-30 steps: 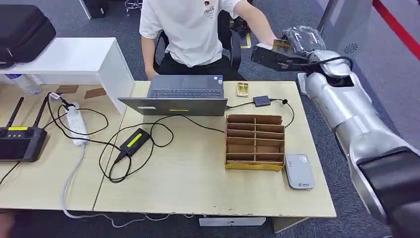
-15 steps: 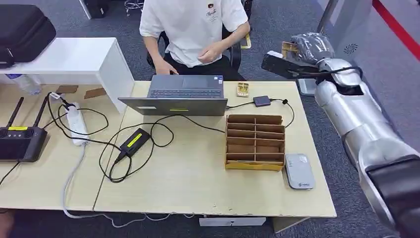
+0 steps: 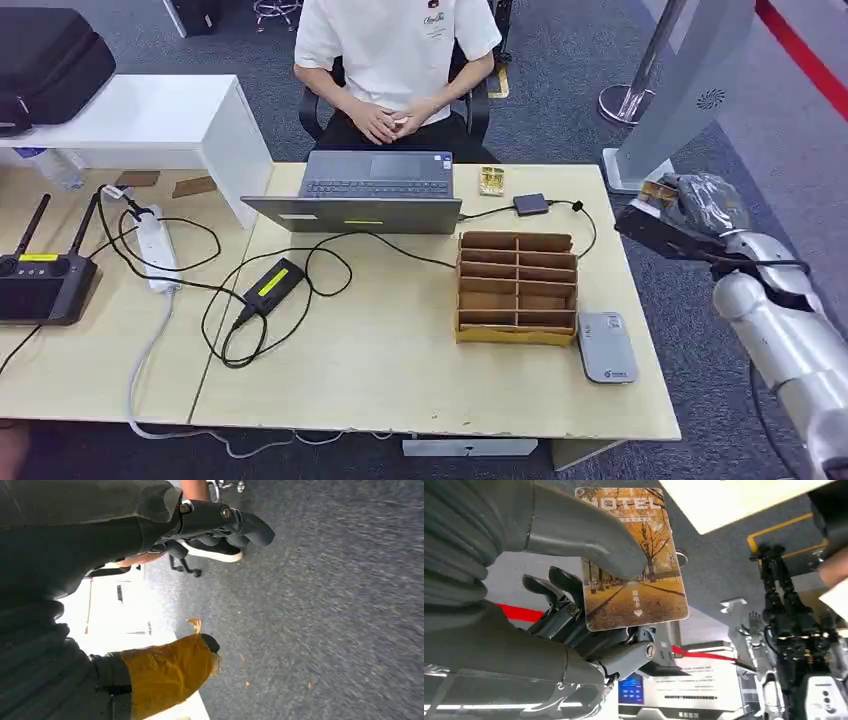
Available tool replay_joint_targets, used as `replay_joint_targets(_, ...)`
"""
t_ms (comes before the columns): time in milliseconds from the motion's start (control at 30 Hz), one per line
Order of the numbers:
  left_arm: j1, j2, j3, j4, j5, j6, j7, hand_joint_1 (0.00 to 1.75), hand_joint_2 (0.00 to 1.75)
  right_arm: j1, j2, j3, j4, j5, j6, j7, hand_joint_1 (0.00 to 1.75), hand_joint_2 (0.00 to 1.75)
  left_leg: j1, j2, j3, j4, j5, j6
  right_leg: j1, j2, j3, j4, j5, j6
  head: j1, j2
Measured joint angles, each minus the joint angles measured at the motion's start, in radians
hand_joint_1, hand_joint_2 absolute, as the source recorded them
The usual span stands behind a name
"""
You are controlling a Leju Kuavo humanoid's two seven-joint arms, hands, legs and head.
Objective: Pass the card to the sensor for recognition and then transmit it.
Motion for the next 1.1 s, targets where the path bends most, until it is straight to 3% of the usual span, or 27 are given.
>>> replay_joint_targets(100,-0.001,-0.006,0.0,0.0,0.0,0.024,-0.04,0.0,1.75,0.075,-0.031,-0.044,-0.049,-0.008,-0.01,-0.003,1.75,1.75,0.0,0.001,0.0,0.0,0.0,0.0,0.0,0.0,0.0,0.0,0.0,0.0,0.001,0.0)
replay_joint_targets(467,-0.001,-0.014,0.006,0.0,0.0,0.0,-0.008,0.0,1.75,0.258,-0.044,-0.174,-0.164,0.037,-0.003,-0.031,1.75,1.75,0.0,0.001,0.0,-0.001,0.0,0.0,0.0,0.0,0.0,0.0,0.0,0.0,0.0,0.0)
replay_joint_targets(1100,-0.002,-0.015,0.006,0.0,-0.002,-0.013,0.003,0.0,1.75,0.372,0.015,-0.192,-0.159,0.091,-0.01,-0.05,1.75,1.75,0.0,0.001,0.0,-0.001,0.0,0.0,0.0,0.001,-0.001,0.0,0.0,0.0,0.0,0.0)
